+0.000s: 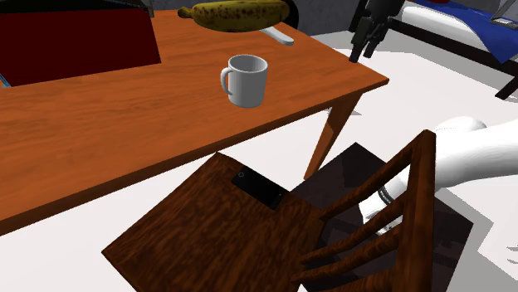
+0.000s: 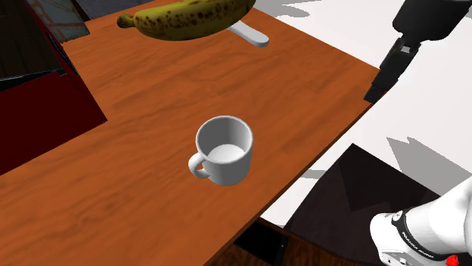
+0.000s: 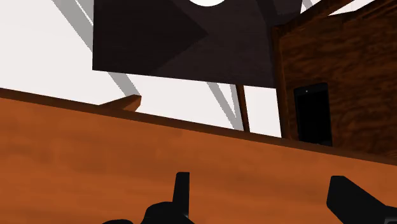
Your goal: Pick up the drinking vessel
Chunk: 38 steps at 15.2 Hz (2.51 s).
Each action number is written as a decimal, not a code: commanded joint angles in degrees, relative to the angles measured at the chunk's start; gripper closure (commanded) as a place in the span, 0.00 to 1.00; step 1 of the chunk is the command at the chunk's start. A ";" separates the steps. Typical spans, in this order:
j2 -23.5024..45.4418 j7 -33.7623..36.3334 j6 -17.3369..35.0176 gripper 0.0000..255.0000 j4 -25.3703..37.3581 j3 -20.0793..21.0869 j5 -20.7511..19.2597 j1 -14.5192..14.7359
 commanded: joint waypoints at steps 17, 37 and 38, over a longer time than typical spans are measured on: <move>24.89 15.21 5.97 0.00 20.76 16.17 2.72 5.72; 35.42 21.22 11.54 1.00 25.62 21.29 -0.24 7.83; 35.42 21.21 11.54 1.00 25.62 21.29 -0.24 7.83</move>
